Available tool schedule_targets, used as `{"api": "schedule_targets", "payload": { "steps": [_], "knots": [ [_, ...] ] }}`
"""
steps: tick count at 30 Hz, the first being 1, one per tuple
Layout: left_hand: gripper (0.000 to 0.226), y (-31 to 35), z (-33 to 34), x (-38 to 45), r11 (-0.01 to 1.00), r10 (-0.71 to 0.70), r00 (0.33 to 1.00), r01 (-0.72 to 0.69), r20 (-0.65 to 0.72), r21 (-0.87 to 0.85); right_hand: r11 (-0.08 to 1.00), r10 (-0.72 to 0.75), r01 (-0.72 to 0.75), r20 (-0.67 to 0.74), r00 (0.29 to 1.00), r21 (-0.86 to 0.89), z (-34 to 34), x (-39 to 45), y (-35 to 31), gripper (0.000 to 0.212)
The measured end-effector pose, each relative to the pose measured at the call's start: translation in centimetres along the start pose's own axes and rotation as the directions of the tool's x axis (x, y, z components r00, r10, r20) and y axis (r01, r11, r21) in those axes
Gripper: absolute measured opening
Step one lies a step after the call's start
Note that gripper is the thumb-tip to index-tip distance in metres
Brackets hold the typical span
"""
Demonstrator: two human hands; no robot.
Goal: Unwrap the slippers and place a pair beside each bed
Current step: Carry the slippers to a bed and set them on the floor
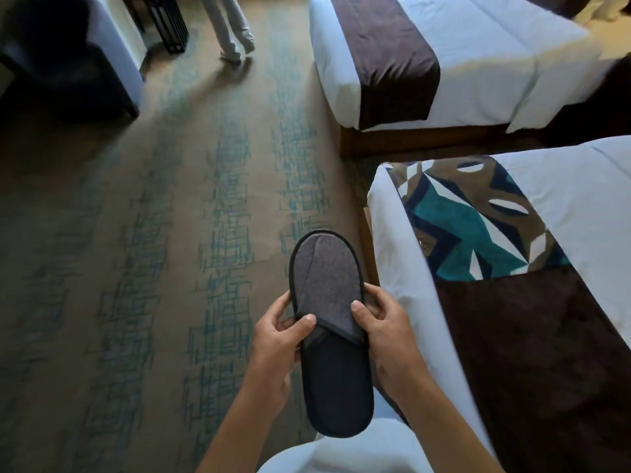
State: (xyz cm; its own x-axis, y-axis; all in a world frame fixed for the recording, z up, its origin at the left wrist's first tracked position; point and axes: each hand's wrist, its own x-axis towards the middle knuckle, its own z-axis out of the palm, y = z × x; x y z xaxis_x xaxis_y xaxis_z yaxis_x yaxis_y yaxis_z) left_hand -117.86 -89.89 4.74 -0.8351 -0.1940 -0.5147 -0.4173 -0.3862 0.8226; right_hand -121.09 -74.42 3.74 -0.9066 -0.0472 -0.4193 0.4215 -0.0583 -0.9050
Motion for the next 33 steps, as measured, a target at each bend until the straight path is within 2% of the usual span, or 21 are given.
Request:
{"api": "schedule_targets", "payload": {
  "steps": [8,13,15,19,27,30,33],
  "knots": [
    [0.045,8.1,7.3,19.1,0.999,-0.02,1.0,0.02,0.008,0.036,1.0,0.018,-0.017,-0.028,0.999,0.009,-0.6,19.8,-7.5,0.022],
    [0.045,14.0,11.7,28.4,0.998,-0.015,1.0,0.014,0.022,0.055,0.999,-0.009,0.008,-0.035,0.999,-0.042,-0.8,29.8,-14.0,0.034],
    [0.045,15.9,13.2,31.6,0.998,-0.021,0.999,0.019,0.026,0.066,0.999,-0.008,0.005,-0.056,0.998,-0.051,-0.8,33.0,-15.7,0.043],
    [0.049,19.4,15.6,38.7,0.994,-0.033,0.997,0.026,0.064,0.102,0.998,0.018,-0.025,-0.128,0.992,-0.055,-0.4,39.9,-18.6,0.047],
    [0.044,27.4,20.4,56.0,0.981,-0.07,0.985,0.039,0.159,0.188,0.997,0.024,-0.043,-0.253,0.967,-0.069,0.9,56.6,-24.8,0.044],
    [0.042,31.3,22.7,62.5,0.97,-0.092,0.972,0.038,0.215,0.241,0.999,0.043,-0.042,-0.294,0.955,0.011,1.6,62.5,-28.0,0.045],
    [0.039,34.9,25.4,67.7,0.962,-0.096,0.956,0.018,0.276,0.271,0.997,0.048,-0.023,-0.339,0.939,0.077,1.7,67.3,-31.2,0.037]
  ]
}}
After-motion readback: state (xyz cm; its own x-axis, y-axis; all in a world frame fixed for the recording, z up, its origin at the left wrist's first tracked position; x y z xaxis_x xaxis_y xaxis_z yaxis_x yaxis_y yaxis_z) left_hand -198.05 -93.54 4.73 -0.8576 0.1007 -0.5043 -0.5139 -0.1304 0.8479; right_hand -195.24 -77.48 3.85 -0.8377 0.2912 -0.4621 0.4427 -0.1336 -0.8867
